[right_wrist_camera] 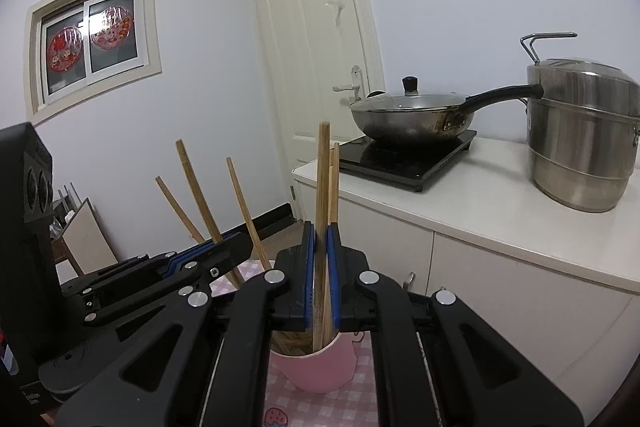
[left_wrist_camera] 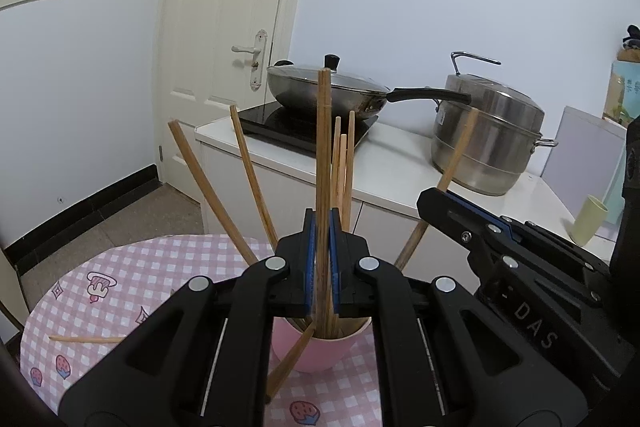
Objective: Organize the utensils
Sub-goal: 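Open both tools to drop their chopsticks into the pink cup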
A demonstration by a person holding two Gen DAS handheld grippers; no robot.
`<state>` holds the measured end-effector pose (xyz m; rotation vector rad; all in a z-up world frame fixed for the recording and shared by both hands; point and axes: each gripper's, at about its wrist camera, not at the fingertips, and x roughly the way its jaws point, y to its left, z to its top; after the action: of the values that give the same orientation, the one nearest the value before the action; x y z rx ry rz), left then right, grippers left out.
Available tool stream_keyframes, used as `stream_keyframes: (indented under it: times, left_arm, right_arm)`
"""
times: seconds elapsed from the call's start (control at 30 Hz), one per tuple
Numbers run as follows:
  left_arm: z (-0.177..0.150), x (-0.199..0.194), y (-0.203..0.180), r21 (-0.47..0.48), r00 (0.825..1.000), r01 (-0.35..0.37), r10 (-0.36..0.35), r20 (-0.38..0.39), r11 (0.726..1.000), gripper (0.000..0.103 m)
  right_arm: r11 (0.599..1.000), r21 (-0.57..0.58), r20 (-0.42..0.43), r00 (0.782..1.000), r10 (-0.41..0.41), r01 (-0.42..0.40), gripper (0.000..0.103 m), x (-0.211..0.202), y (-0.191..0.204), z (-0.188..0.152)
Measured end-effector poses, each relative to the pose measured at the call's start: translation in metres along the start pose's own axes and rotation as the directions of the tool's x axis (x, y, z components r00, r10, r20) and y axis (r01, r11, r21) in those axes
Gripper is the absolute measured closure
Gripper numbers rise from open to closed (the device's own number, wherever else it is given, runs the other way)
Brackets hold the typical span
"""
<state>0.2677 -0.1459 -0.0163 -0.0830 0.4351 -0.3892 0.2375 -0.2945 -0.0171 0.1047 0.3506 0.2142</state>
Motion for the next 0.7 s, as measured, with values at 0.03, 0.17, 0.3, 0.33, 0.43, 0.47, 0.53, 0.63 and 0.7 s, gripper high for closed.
stream_keyframes:
  times: [0.03, 0.17, 0.3, 0.33, 0.43, 0.47, 0.53, 0.63, 0.7]
  left_arm:
    - [0.0, -0.002, 0.0, 0.002, 1.0, 0.004, -0.004, 0.002, 1.0, 0.096]
    - [0.001, -0.006, -0.003, 0.015, 1.0, 0.019, -0.019, 0.002, 1.0, 0.096]
    - [0.002, -0.01, -0.006, 0.025, 1.0, 0.023, -0.023, 0.004, 0.999, 0.096]
    - [0.002, -0.012, -0.007, 0.025, 1.0, 0.028, -0.028, 0.002, 0.999, 0.096]
    - [0.004, -0.017, -0.008, 0.033, 1.0, 0.021, -0.021, 0.013, 0.999, 0.095]
    - [0.005, -0.018, -0.008, 0.034, 1.0, 0.02, -0.02, 0.014, 0.999, 0.095]
    - [0.006, -0.021, -0.007, 0.031, 1.0, 0.023, -0.023, 0.013, 0.999, 0.084]
    - [0.006, -0.03, -0.004, 0.01, 0.999, 0.013, -0.013, 0.037, 1.0, 0.057]
    - [0.007, -0.037, -0.002, 0.004, 0.998, 0.019, -0.019, 0.053, 1.0, 0.056]
  right_arm:
    - [1.0, -0.001, 0.001, 1.0, 0.0, 0.0, 0.098, -0.001, 0.0, 0.0]
    - [1.0, 0.005, 0.007, 1.0, 0.005, -0.005, 0.097, -0.006, 0.0, 0.002]
    - [1.0, 0.016, 0.014, 1.0, 0.012, -0.012, 0.097, -0.013, -0.001, 0.005]
    - [1.0, 0.015, 0.015, 1.0, 0.011, -0.012, 0.097, -0.014, 0.0, 0.005]
    - [1.0, 0.013, 0.019, 1.0, 0.01, -0.01, 0.097, -0.018, 0.001, 0.007]
    - [1.0, 0.014, 0.02, 1.0, 0.008, -0.009, 0.097, -0.019, 0.001, 0.007]
    - [1.0, 0.016, 0.022, 1.0, 0.008, -0.009, 0.097, -0.021, 0.001, 0.008]
    - [1.0, 0.02, 0.031, 1.0, 0.006, -0.007, 0.095, -0.027, -0.001, 0.008]
    - [1.0, 0.021, 0.037, 0.999, 0.007, -0.008, 0.095, -0.032, -0.001, 0.009]
